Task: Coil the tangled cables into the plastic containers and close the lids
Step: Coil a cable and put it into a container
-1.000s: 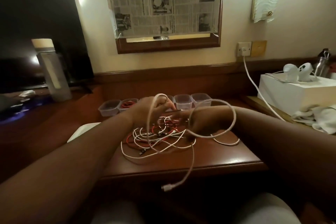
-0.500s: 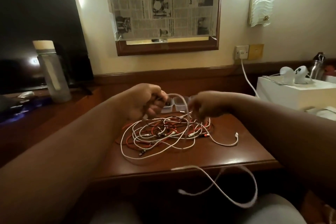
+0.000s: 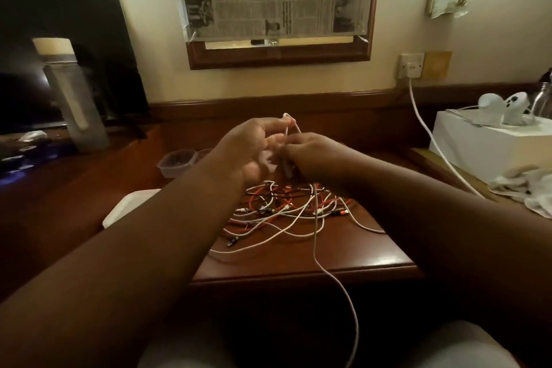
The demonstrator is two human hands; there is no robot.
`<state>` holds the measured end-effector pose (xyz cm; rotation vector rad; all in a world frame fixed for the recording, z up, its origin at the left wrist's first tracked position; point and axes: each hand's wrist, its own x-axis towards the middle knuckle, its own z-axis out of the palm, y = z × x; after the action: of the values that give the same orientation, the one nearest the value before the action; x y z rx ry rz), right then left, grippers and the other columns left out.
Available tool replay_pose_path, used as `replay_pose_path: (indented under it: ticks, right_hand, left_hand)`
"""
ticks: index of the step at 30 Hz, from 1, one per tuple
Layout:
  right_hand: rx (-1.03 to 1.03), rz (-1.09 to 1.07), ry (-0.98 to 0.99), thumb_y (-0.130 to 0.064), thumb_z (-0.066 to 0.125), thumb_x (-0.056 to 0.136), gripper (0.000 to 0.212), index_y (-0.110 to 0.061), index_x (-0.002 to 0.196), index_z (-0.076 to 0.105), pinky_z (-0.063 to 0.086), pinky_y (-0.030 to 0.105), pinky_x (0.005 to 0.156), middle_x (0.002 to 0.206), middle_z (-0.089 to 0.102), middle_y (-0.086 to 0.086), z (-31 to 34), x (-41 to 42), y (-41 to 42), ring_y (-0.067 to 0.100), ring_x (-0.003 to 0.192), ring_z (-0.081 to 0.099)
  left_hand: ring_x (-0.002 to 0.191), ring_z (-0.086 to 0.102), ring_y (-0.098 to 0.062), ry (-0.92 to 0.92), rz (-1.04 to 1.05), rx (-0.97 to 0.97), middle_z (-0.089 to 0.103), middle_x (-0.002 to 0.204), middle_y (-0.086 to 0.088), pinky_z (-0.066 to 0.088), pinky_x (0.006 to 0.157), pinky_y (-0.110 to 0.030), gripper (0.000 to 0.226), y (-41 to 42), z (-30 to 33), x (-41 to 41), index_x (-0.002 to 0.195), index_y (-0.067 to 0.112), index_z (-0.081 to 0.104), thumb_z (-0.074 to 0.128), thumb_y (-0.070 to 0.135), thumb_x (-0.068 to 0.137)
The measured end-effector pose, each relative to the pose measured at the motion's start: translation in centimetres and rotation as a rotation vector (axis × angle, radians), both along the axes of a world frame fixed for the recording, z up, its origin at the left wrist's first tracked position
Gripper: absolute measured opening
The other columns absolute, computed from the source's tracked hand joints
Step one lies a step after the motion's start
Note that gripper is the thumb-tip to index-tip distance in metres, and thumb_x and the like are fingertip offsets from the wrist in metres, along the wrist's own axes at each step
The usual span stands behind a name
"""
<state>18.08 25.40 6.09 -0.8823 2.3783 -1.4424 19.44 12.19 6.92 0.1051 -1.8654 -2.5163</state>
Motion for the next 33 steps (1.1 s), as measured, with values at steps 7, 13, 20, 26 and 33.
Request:
replay_pose_path:
  ticks: [7,13,20,26,33]
  right_hand:
    - [-0.539,0.268,-0.747,-0.027,0.031,0.100,0.035,-0.018,0.068,0.042,0.021,0.023,0.041,0.057,0.025,-0.004,1.7,-2.8,-0.5,0.010,0.044,0.022]
    - [-0.709,0.043,-0.201,-0.018,0.031,0.108,0.032,-0.009,0.089,0.055,0.056,0.032,0.069,0.078,0.059,0.007,2.4,-7.3,-1.0,0.020,0.071,0.061]
    - [0.380,-0.014,0.317,-0.020,0.041,0.105,0.022,-0.016,0.096,0.061,0.042,0.013,0.050,0.079,0.057,-0.006,-0.5,-10.5,0.6,0.004,0.061,0.053]
    - [-0.182,0.419,-0.781,-0.033,0.025,0.102,0.042,-0.016,0.071,0.048,0.013,0.023,0.040,0.052,0.029,-0.004,-3.0,-10.8,1.1,0.009,0.040,0.020]
    - [-0.606,0.585,-0.963,-0.031,0.031,0.103,0.031,-0.010,0.094,0.051,0.043,0.020,0.051,0.060,0.048,-0.002,-5.0,-9.2,0.6,0.008,0.048,0.044]
  left_hand:
    - [0.073,0.067,-0.016,-0.006,0.051,-0.016,0.068,0.083,-0.003,0.054,0.068,-0.033,0.034,-0.1,-3.7,-2.6,0.110,0.016,0.065,0.060,0.045,0.092]
    - [0.050,0.038,-0.008,0.011,-0.068,-0.156,0.047,0.064,0.003,0.030,0.048,-0.023,0.020,0.7,-4.9,-2.3,0.112,0.017,0.063,0.045,0.022,0.103]
    - [0.071,0.066,-0.010,0.523,0.134,-1.391,0.070,0.090,0.004,0.057,0.061,-0.029,0.015,-4.7,-3.7,-4.0,0.109,0.023,0.068,0.062,0.025,0.096]
    - [0.063,0.065,-0.010,0.395,0.117,-0.748,0.070,0.072,0.003,0.054,0.057,-0.024,0.007,-4.0,-4.8,-5.5,0.093,0.015,0.072,0.068,0.020,0.089]
    - [0.063,0.052,-0.016,0.075,0.014,0.030,0.068,0.074,-0.003,0.038,0.066,-0.030,0.023,-0.8,-7.8,-5.8,0.072,0.027,0.078,0.080,0.042,0.056]
